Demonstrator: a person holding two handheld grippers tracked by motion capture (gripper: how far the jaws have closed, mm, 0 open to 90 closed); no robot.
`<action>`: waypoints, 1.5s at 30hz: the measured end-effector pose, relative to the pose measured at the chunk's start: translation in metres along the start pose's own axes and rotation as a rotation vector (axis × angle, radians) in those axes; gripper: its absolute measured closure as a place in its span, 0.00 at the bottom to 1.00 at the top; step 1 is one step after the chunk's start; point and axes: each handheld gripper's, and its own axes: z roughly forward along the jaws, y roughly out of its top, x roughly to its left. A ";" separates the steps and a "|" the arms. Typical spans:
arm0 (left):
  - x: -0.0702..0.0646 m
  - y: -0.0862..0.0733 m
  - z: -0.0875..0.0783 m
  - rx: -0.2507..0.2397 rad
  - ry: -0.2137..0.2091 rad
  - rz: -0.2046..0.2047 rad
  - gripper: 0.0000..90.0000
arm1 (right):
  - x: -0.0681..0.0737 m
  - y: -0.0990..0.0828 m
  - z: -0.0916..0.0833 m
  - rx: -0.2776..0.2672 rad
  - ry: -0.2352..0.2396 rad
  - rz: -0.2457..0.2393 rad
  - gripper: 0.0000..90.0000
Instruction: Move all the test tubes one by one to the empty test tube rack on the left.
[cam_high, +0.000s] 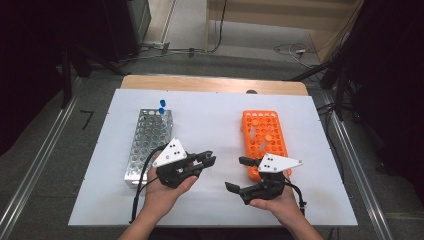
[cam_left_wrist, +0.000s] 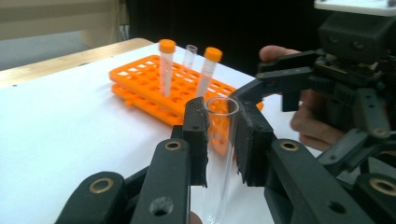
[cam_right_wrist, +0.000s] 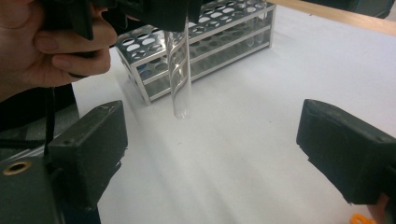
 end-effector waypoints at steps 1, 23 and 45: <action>0.002 0.001 -0.001 -0.003 0.006 0.001 0.85 | 0.000 -0.001 -0.002 -0.006 -0.010 0.002 0.01; 0.050 0.026 -0.043 -0.081 0.179 -0.023 0.85 | -0.027 -0.032 -0.060 -0.042 -0.087 0.046 0.01; 0.111 0.032 -0.053 -0.114 0.380 -0.069 0.85 | -0.060 -0.055 -0.084 -0.058 -0.157 0.115 0.01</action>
